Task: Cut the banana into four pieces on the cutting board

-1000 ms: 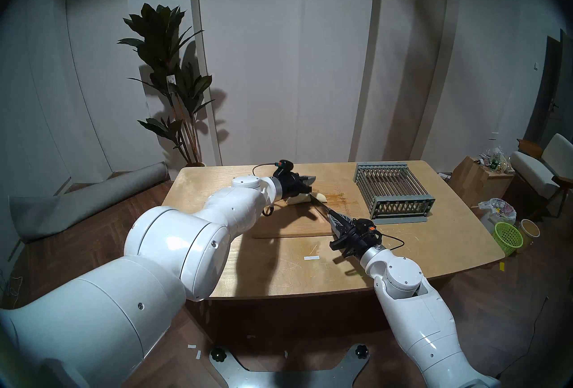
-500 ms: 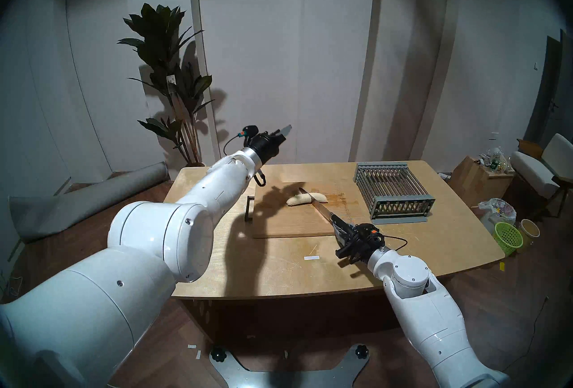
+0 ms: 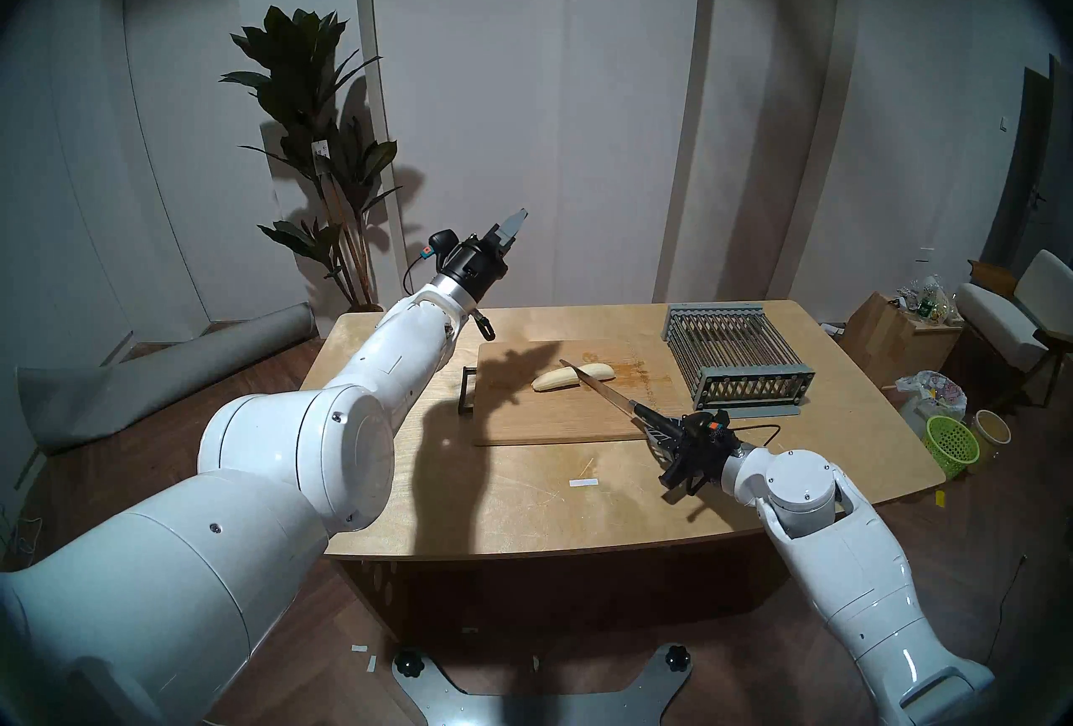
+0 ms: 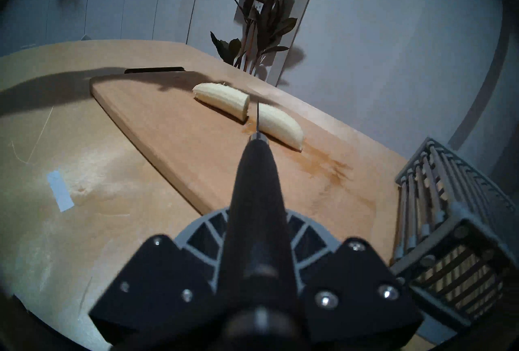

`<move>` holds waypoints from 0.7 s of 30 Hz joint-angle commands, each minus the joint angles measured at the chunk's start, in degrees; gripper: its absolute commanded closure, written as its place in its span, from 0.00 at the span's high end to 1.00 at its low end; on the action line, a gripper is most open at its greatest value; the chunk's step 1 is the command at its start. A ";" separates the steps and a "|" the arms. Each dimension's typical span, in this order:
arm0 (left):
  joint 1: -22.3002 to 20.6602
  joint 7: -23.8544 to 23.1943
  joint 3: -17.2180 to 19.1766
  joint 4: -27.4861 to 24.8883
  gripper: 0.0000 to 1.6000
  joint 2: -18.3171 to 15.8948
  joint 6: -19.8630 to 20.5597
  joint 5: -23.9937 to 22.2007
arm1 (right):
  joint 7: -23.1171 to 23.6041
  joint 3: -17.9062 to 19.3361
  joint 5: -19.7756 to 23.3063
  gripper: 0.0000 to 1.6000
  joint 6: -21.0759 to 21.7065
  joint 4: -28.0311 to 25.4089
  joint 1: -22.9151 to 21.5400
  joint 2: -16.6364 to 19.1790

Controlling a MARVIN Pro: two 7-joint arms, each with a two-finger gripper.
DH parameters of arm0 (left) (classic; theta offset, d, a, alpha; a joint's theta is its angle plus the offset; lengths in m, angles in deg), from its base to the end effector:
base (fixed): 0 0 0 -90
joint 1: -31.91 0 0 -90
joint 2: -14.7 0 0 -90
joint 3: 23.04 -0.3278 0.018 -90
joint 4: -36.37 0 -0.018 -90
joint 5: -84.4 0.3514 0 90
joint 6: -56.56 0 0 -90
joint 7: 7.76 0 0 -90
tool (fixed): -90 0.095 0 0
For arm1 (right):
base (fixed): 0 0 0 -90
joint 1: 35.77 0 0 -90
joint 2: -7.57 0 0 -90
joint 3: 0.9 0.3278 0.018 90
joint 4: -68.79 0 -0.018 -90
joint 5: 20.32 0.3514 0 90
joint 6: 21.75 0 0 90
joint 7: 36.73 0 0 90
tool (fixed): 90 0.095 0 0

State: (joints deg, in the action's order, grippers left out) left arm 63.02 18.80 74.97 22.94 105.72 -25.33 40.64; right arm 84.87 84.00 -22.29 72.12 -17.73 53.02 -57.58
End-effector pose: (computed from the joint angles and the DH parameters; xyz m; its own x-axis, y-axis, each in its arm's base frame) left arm 0.6791 -0.0572 -0.2317 0.3105 0.7799 0.5435 -0.7091 -0.1907 0.6788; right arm 0.4496 -0.0784 -0.3721 0.1057 0.4579 0.8827 0.5886 -0.7443 0.3155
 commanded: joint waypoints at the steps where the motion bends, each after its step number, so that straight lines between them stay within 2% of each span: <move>1: 0.42 -2.68 -0.90 -3.14 0.00 0.25 1.10 0.57 | 0.13 4.06 4.09 0.00 0.67 -3.27 -1.28 -0.68; 4: 0.76 -2.97 -2.08 -4.25 0.00 0.24 -0.26 1.85 | 0.05 4.87 5.48 0.00 0.35 -3.69 -1.11 -1.71; 10: 2.43 -2.50 -6.96 -7.59 0.00 -0.32 -5.61 7.05 | -0.87 4.96 10.27 0.00 -0.69 -4.28 -0.60 -7.27; 14: 3.57 -1.95 -10.44 -9.23 0.00 -1.43 -9.39 11.50 | -2.16 3.94 13.31 0.00 -0.92 -3.42 -0.47 -10.15; 21: 5.25 0.51 -13.02 -11.24 0.00 -4.30 -13.41 15.90 | -3.94 1.77 17.54 0.00 -1.58 -2.46 0.07 -13.79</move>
State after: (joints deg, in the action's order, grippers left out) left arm 67.50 17.34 64.11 14.93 104.32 -34.82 53.22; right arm 82.55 87.24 -9.17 72.05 -19.75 52.94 -65.56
